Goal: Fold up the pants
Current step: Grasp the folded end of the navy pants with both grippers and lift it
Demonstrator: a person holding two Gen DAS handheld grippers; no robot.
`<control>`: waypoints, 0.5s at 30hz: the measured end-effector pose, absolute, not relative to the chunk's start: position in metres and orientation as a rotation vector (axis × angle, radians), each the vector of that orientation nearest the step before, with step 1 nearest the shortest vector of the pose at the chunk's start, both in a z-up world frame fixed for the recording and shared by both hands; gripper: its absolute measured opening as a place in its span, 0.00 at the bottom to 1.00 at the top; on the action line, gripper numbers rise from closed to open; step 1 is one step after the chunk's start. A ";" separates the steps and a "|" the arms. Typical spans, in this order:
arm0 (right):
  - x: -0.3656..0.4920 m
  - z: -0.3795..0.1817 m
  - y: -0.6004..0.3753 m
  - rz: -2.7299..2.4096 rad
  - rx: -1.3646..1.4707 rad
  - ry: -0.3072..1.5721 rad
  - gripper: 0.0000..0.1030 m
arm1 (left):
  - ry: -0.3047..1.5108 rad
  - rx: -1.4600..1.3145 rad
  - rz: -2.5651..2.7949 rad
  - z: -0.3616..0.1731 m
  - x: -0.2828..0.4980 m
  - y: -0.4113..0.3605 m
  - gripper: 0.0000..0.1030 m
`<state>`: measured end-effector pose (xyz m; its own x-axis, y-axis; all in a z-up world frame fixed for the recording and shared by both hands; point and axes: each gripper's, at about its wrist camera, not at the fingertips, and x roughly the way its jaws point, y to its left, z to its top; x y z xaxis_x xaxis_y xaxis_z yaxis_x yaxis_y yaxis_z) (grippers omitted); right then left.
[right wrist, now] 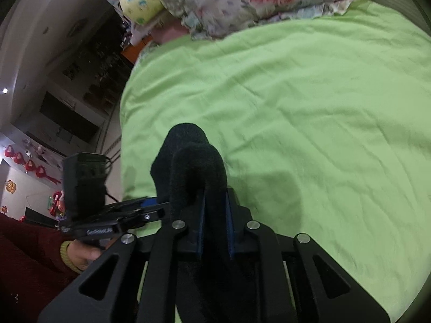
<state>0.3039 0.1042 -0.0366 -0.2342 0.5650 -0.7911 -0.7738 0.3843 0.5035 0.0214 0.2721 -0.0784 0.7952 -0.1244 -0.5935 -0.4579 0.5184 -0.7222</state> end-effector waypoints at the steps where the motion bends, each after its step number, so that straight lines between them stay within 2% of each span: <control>1: 0.304 -0.033 0.100 1.263 -0.200 1.295 0.14 | 0.634 -1.034 0.199 -0.077 0.022 0.273 0.35; 7: 0.301 -0.013 0.078 1.249 -0.128 1.251 0.14 | 0.577 -1.047 0.120 -0.057 0.024 0.270 0.28; 15: 0.289 0.020 0.041 1.212 -0.016 1.150 0.14 | 0.515 -0.984 -0.013 -0.002 0.020 0.239 0.23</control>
<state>0.2893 0.0410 0.0195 -0.0998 0.7146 -0.6923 -0.7290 0.4210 0.5397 0.0203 0.2395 -0.0016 0.8802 -0.2394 -0.4098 -0.2179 0.5632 -0.7971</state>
